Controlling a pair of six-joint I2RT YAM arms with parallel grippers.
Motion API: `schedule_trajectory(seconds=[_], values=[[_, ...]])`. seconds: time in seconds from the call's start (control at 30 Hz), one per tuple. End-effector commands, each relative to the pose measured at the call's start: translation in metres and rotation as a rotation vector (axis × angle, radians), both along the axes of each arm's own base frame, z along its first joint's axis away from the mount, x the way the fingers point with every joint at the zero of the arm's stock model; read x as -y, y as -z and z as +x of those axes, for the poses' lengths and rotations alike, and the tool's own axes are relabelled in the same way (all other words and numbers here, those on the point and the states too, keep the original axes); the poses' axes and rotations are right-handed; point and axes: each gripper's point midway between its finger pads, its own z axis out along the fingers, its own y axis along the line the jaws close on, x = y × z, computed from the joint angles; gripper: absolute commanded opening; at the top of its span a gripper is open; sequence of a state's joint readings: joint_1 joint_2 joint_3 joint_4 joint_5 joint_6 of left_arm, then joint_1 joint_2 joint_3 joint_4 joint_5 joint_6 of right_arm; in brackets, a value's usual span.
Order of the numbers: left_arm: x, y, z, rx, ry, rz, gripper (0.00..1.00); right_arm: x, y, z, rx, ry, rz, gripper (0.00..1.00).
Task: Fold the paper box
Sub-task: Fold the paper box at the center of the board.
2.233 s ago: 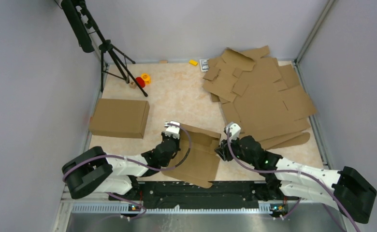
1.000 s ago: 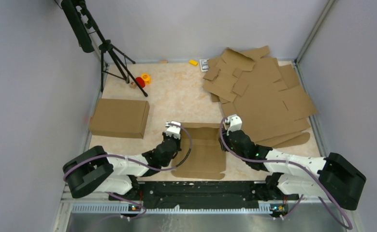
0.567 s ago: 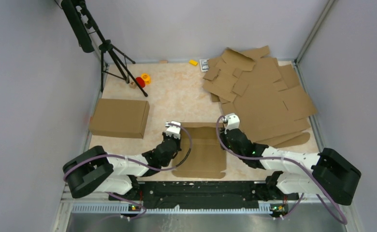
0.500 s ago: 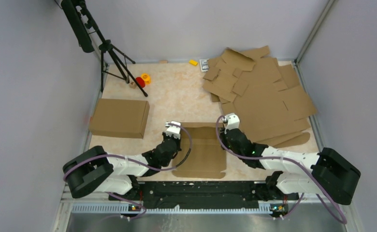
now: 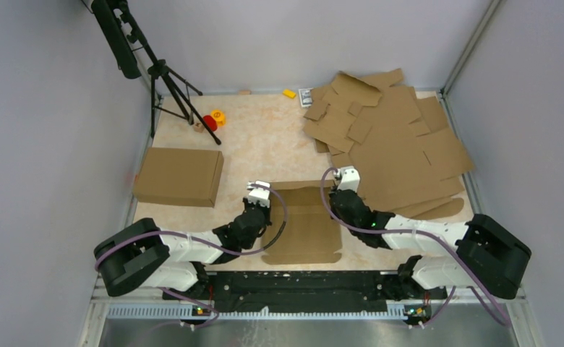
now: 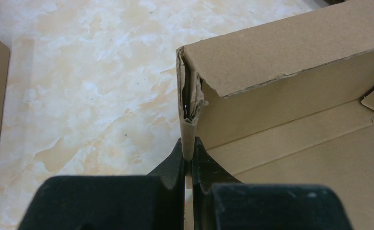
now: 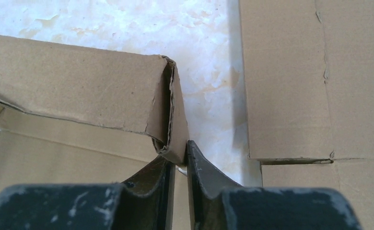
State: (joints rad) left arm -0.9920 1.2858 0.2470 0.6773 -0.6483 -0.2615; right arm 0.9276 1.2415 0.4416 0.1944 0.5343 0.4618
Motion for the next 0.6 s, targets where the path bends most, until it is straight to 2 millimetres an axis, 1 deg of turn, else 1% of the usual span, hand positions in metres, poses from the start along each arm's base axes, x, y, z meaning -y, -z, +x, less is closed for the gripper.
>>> schedule_trajectory(seconds=[0.0, 0.03, 0.07, 0.13, 0.2, 0.27, 0.3, 0.4, 0.43, 0.47, 0.5, 0.57], values=[[0.0156, -0.0206, 0.0034, 0.032, 0.015, -0.078, 0.0, -0.0074, -0.0205, 0.0142, 0.049, 0.07, 0.068, 0.2], [0.0161, -0.0208, 0.003, 0.032, 0.017, -0.079, 0.0, -0.0067, -0.0207, 0.0144, 0.051, 0.074, 0.069, 0.3], [0.0162, -0.0209, 0.0031, 0.032, 0.016, -0.08, 0.0, -0.0065, -0.0205, 0.0147, 0.053, 0.074, 0.066, 0.34], [0.0155, -0.0201, 0.0033, 0.031, 0.014, -0.077, 0.0, -0.0063, -0.0206, 0.0154, 0.06, 0.075, 0.064, 0.34], [0.0153, -0.0197, 0.0029, 0.03, 0.015, -0.075, 0.0, -0.0049, -0.0209, 0.0162, 0.067, 0.077, 0.056, 0.29], [0.0148, -0.0198, 0.0026, 0.031, 0.015, -0.074, 0.0, -0.0046, -0.0223, 0.0167, 0.076, 0.072, 0.058, 0.19], [0.0146, -0.0203, 0.0027, 0.032, 0.014, -0.075, 0.0, -0.005, -0.0231, 0.0164, 0.082, 0.065, 0.061, 0.16], [0.0154, -0.0208, 0.0023, 0.033, 0.017, -0.076, 0.0, -0.0082, -0.0262, 0.0164, 0.098, 0.043, 0.077, 0.18], [0.0152, -0.0208, 0.0023, 0.033, 0.017, -0.076, 0.0, -0.0091, -0.0268, 0.0166, 0.102, 0.039, 0.078, 0.16], [0.0152, -0.0209, 0.0023, 0.034, 0.017, -0.076, 0.0, -0.0097, -0.0275, 0.0175, 0.105, 0.038, 0.078, 0.1], [0.0151, -0.0209, 0.0024, 0.034, 0.017, -0.075, 0.0, -0.0095, -0.0274, 0.0181, 0.105, 0.041, 0.074, 0.0], [0.0151, -0.0212, 0.0023, 0.034, 0.018, -0.075, 0.0, -0.0058, -0.0261, 0.0203, 0.1, 0.073, 0.062, 0.0]])
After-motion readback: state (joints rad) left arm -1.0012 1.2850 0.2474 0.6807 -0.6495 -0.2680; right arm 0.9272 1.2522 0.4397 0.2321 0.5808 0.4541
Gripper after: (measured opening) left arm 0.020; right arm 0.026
